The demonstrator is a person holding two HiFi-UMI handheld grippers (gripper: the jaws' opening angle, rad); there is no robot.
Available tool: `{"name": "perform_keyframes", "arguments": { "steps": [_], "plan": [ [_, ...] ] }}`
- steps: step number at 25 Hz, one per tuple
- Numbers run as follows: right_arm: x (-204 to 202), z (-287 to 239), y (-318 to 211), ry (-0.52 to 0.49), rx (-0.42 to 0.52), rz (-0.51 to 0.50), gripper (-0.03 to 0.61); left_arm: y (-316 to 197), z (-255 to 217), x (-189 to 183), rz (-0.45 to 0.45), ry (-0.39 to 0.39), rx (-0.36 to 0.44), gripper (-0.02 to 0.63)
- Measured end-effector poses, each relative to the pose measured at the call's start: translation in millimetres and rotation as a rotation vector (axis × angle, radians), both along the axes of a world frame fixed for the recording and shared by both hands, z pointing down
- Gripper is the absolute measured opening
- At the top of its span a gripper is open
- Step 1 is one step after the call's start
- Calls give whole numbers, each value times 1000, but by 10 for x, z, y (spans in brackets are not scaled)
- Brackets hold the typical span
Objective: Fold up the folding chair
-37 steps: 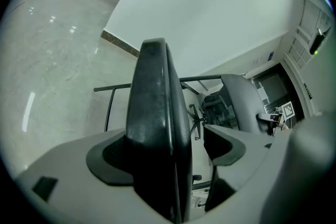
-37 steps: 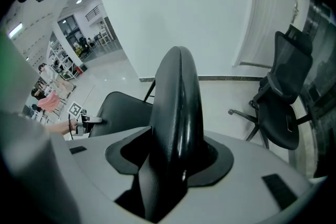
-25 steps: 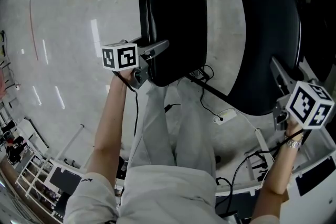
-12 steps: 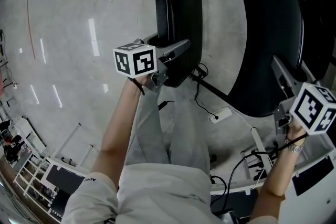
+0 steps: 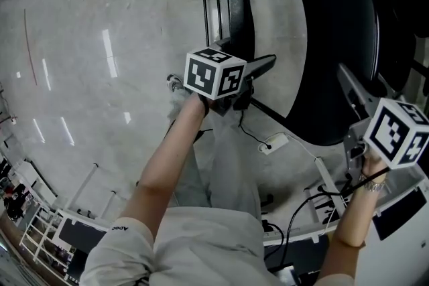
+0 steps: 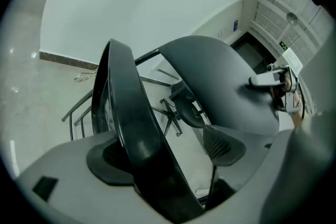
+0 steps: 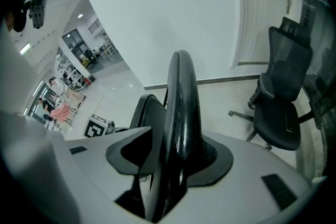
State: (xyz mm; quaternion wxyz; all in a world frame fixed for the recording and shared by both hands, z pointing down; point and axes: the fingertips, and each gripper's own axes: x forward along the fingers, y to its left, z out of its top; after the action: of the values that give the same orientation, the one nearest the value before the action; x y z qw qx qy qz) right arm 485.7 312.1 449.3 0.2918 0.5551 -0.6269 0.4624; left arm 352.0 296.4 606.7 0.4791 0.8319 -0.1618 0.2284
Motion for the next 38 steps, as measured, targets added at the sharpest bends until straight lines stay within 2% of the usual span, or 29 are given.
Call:
{"name": "perform_keyframes", "arguments": {
  "steps": [4, 11, 15, 19, 22, 25, 29, 33, 35, 38],
  "plan": [
    [6, -38, -1, -17, 3, -2, 204, 26, 17, 148, 19, -24, 19, 422],
    [-95, -131, -31, -55, 13, -2, 204, 73, 60, 491, 61, 2, -12, 422],
    [-86, -142, -14, -37, 5, -9, 204, 108, 89, 671, 48, 8, -32, 422],
    [-111, -156, -23, -45, 9, -3, 204, 133, 138, 824, 75, 3, -28, 422],
    [-57, -93, 26, -16, -8, 10, 204, 170, 179, 870, 104, -15, -16, 420],
    [-1, -54, 84, -17, -24, 18, 204, 217, 175, 893, 117, 17, -11, 421],
    [-14, 6, 160, -53, -44, 37, 204, 239, 118, 811, 116, 65, -51, 422],
    [91, 109, 265, 25, -75, 52, 201, 246, -33, 533, 70, 49, -65, 422],
    [101, 107, 297, 29, -83, 82, 108, 231, -152, 324, 42, 48, -80, 422],
    [15, 64, 260, 14, -89, 97, 91, 103, -351, -20, -6, 32, -60, 422]
  ]
}}
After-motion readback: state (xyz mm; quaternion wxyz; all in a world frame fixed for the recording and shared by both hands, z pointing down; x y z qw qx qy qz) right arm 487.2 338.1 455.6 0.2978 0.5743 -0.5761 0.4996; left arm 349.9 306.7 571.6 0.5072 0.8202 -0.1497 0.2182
